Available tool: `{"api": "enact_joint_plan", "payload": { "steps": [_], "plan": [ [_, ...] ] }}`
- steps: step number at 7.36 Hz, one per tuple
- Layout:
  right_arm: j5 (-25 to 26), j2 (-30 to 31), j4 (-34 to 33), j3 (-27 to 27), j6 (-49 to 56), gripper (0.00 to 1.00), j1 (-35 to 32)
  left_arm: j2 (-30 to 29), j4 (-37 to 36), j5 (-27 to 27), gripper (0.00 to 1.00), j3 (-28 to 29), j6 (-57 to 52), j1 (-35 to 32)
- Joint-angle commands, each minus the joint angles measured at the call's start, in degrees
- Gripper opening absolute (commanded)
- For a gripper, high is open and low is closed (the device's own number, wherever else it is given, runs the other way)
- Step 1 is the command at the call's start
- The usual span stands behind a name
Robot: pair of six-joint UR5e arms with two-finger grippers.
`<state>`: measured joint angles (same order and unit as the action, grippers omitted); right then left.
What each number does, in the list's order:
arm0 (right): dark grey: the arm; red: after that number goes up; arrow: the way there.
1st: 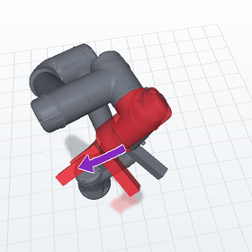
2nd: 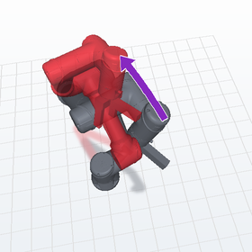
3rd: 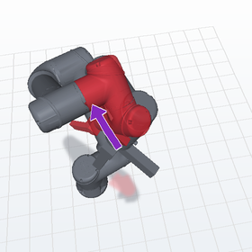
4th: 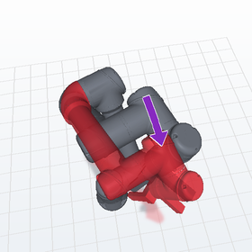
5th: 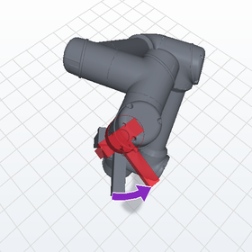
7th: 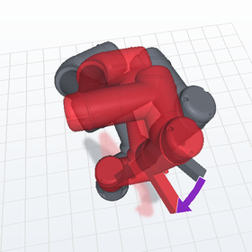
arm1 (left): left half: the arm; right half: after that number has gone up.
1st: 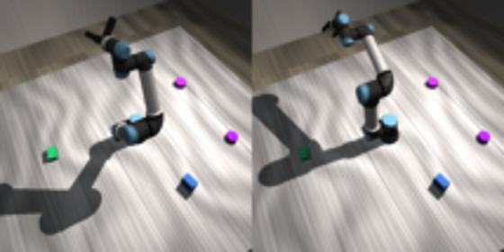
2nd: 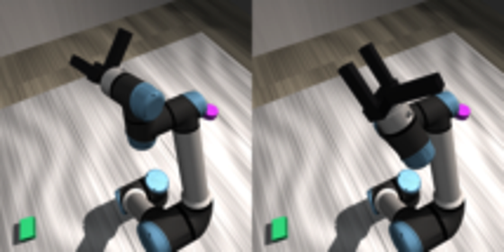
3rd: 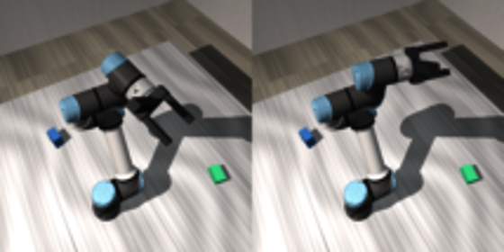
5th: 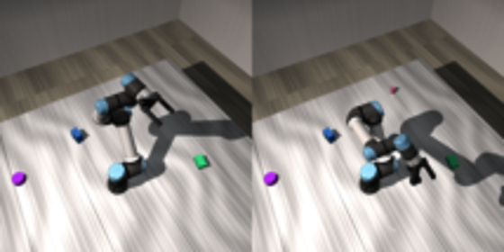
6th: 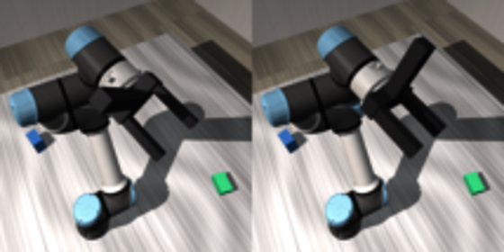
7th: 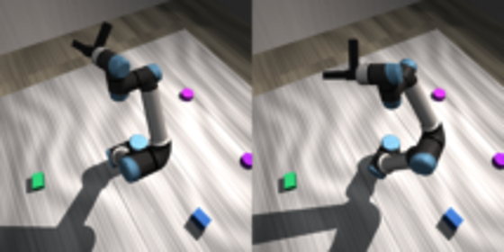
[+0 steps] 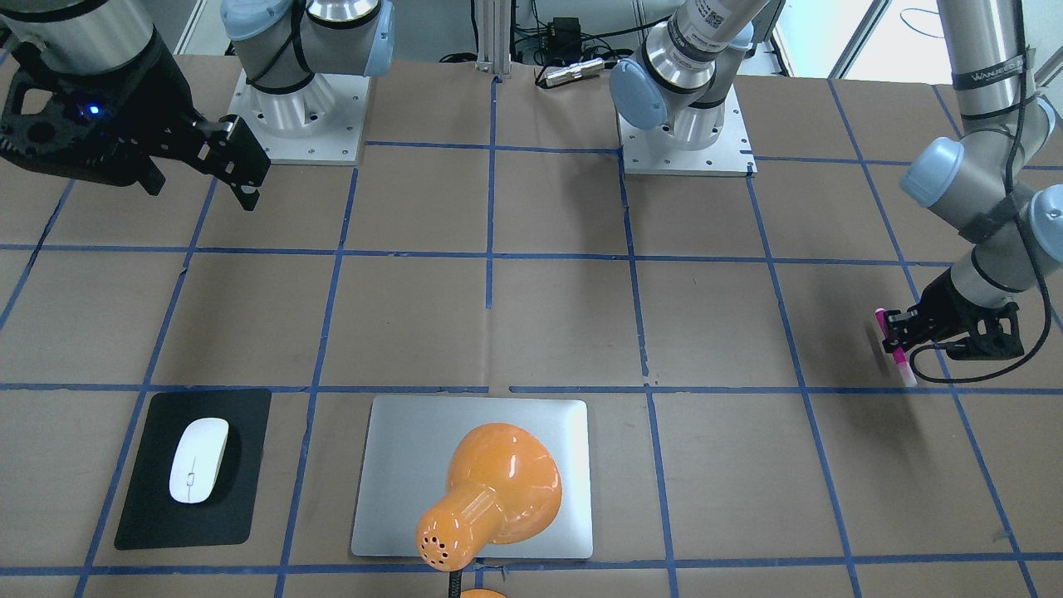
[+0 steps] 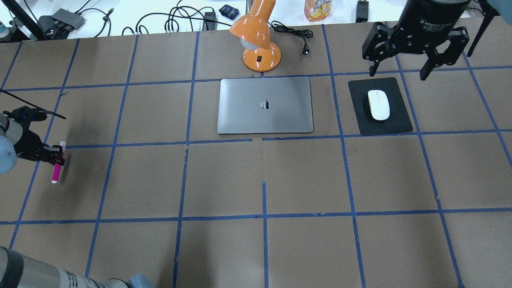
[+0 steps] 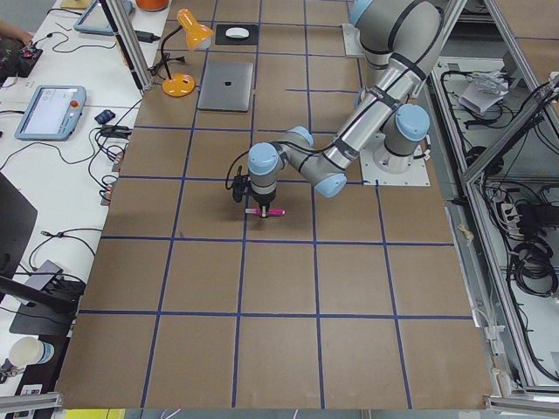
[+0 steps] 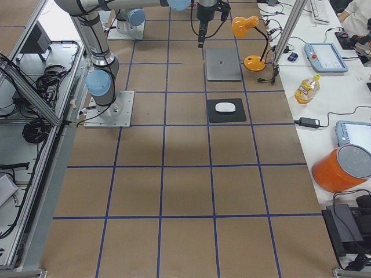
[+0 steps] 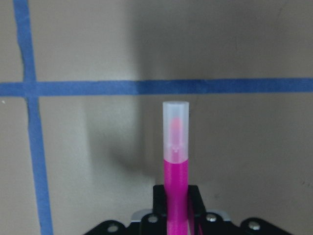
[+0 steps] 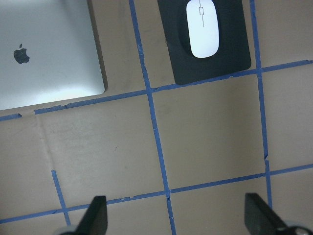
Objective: Place pen and mouse around notebook
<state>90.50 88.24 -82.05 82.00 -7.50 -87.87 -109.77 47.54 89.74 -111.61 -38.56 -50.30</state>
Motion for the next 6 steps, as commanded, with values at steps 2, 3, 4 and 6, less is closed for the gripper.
{"api": "enact_joint_plan", "payload": {
  "steps": [2, 3, 4, 6],
  "plan": [
    [-0.06, 1.05, -6.67, 2.54, -1.11, 1.00, -1.85, 1.83, 1.41, 0.08, 0.00, 1.48, 22.73, -10.75],
    [0.37, 1.05, -10.12, 3.42, -1.63, 1.00, -2.91, 2.19, 3.25, 0.34, 0.00, 1.48, 29.53, -14.35],
    [0.21, 0.97, -10.32, 3.34, -1.64, 1.00, -3.27, 2.54, 3.53, 0.34, 0.00, 1.48, 33.77, -17.09],
    [0.37, 0.79, -9.54, 3.34, -1.55, 1.00, -3.45, 3.07, 3.35, -0.79, 0.00, 1.22, 44.06, -21.93]
  ]
}}
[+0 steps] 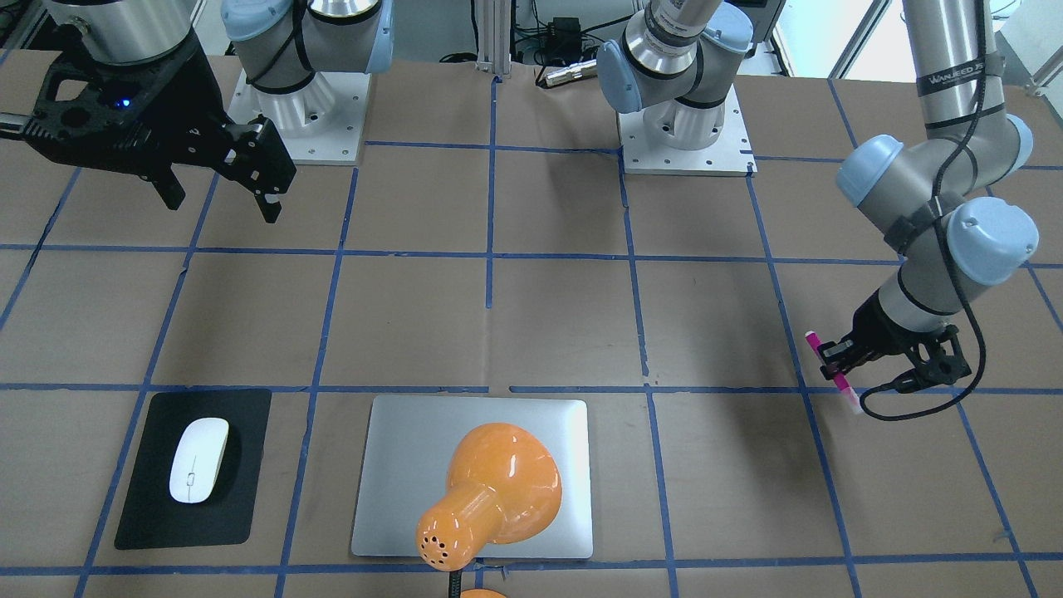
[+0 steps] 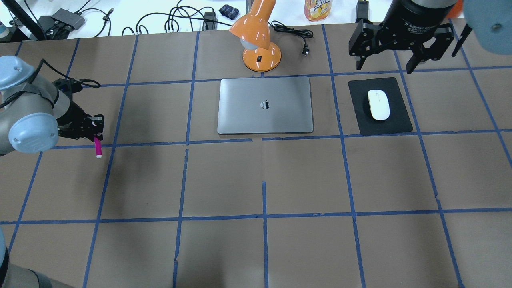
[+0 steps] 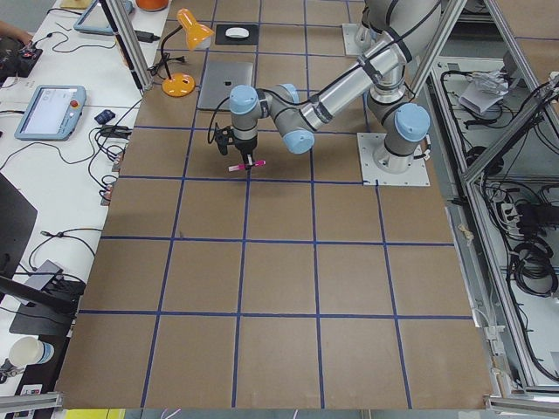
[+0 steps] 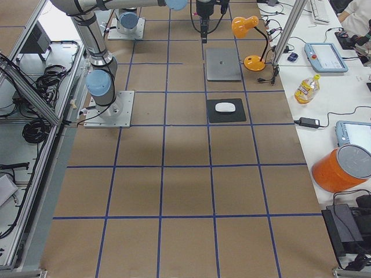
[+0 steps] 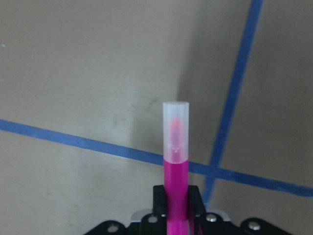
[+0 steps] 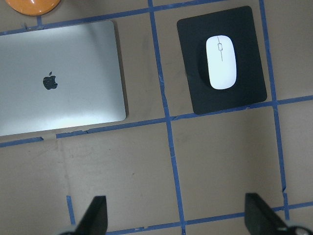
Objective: Place pen and mouse around notebook
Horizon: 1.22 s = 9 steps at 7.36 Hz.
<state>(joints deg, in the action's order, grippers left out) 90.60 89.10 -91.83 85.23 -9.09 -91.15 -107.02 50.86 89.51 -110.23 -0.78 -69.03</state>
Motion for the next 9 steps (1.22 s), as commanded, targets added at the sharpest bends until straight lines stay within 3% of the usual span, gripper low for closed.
{"api": "enact_joint_plan", "payload": {
  "steps": [1, 9],
  "plan": [
    [0.10, 0.10, 0.16, 0.38, 0.12, 1.00, -0.17, 0.32, -0.32, -0.65, 0.00, -0.16, 9.36, -6.00],
    [-0.42, -0.25, -0.37, 0.90, 1.00, 1.00, -0.17, -2.49, -6.74, -0.74, 0.00, -0.25, 75.75, -32.27]
  ]
}}
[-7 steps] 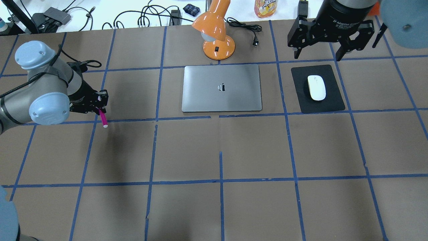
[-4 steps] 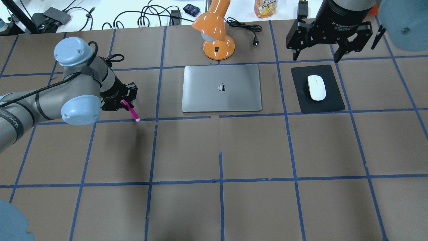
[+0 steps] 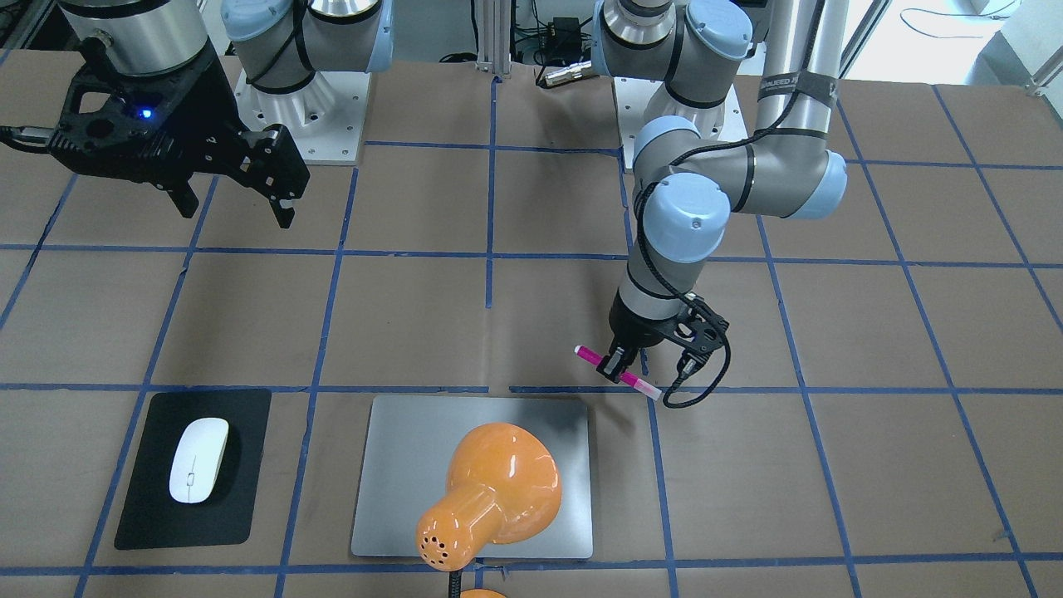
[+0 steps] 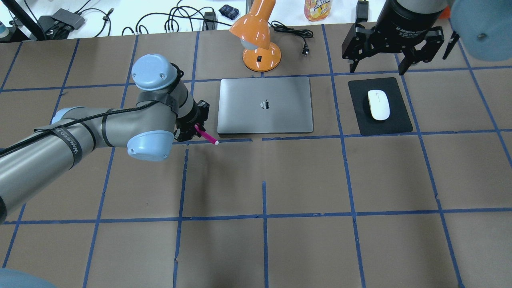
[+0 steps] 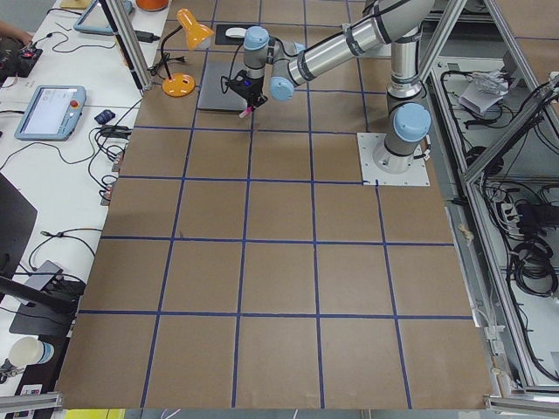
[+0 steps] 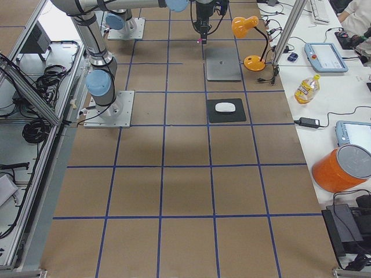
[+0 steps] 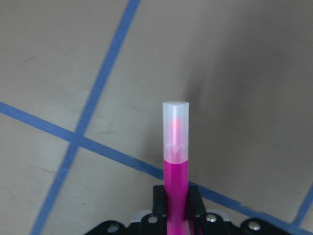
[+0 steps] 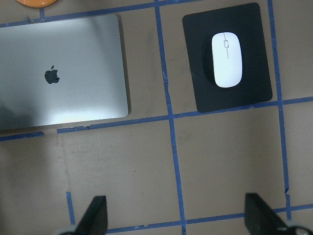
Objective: Place pen and mouse around notebook
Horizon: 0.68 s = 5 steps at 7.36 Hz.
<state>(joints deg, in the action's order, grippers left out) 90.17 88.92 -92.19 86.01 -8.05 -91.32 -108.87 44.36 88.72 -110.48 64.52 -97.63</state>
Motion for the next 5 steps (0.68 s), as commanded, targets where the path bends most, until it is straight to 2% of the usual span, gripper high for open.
{"api": "enact_joint_plan", "payload": {
  "steps": [1, 5],
  "plan": [
    [0.01, 0.11, 0.00, 0.47, -0.03, 1.00, 0.00, -1.16, -0.24, 0.14, 0.00, 0.08, 17.42, -6.67],
    [0.01, 0.20, -0.09, 0.82, -0.03, 1.00, 0.09, -2.66, -0.50, 0.23, 0.00, 0.35, 31.35, -13.45]
  ]
}}
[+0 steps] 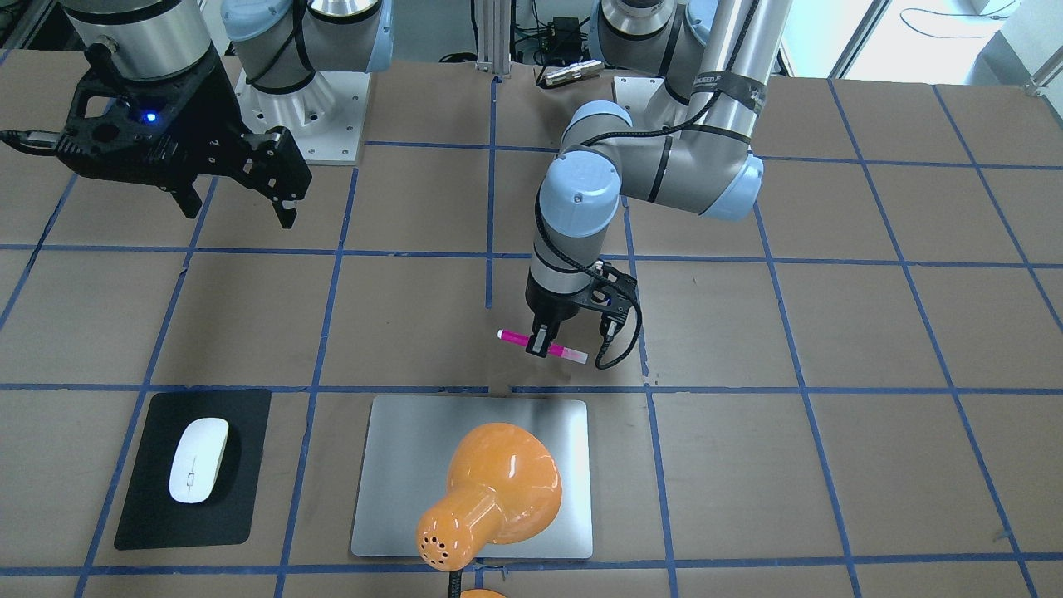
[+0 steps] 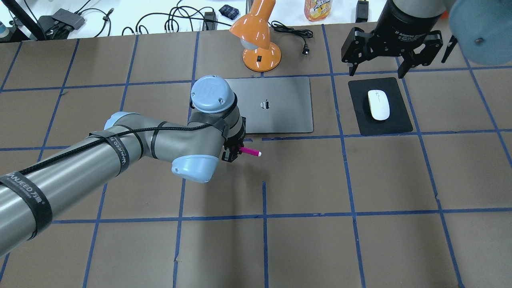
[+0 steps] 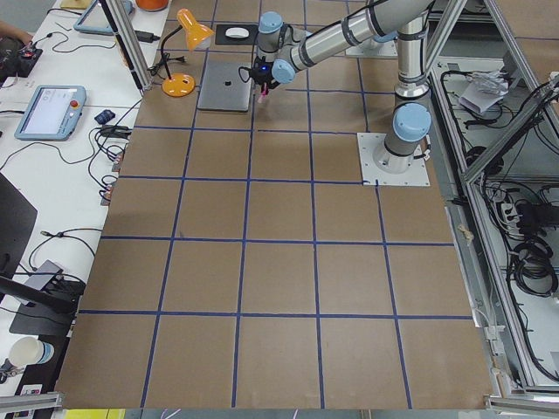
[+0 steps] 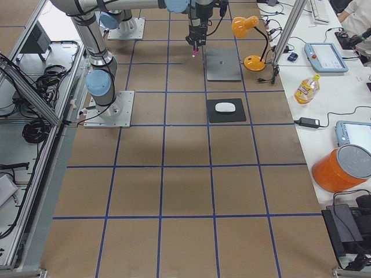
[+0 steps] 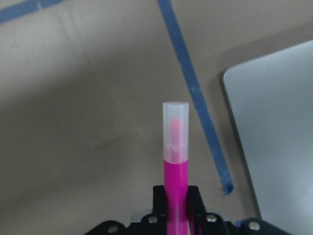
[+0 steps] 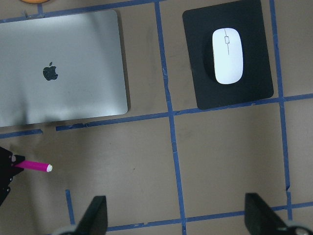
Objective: Place pen and mouse around notebook
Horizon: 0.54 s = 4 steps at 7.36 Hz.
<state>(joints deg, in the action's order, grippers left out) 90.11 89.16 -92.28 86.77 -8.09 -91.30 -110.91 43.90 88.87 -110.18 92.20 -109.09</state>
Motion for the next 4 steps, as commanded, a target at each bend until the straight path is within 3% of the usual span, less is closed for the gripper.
{"api": "enact_joint_plan", "payload": {
  "steps": [1, 4],
  "plan": [
    [-0.02, -0.04, -0.01, 0.07, 0.00, 1.00, 0.07, -1.32, -1.61, 0.33, 0.00, 0.14, 4.82, -3.14],
    [-0.02, -0.13, -0.01, 0.07, 0.00, 1.00, 0.07, -3.17, -3.91, 0.25, 0.00, 0.14, 8.52, -5.34]
  ]
}}
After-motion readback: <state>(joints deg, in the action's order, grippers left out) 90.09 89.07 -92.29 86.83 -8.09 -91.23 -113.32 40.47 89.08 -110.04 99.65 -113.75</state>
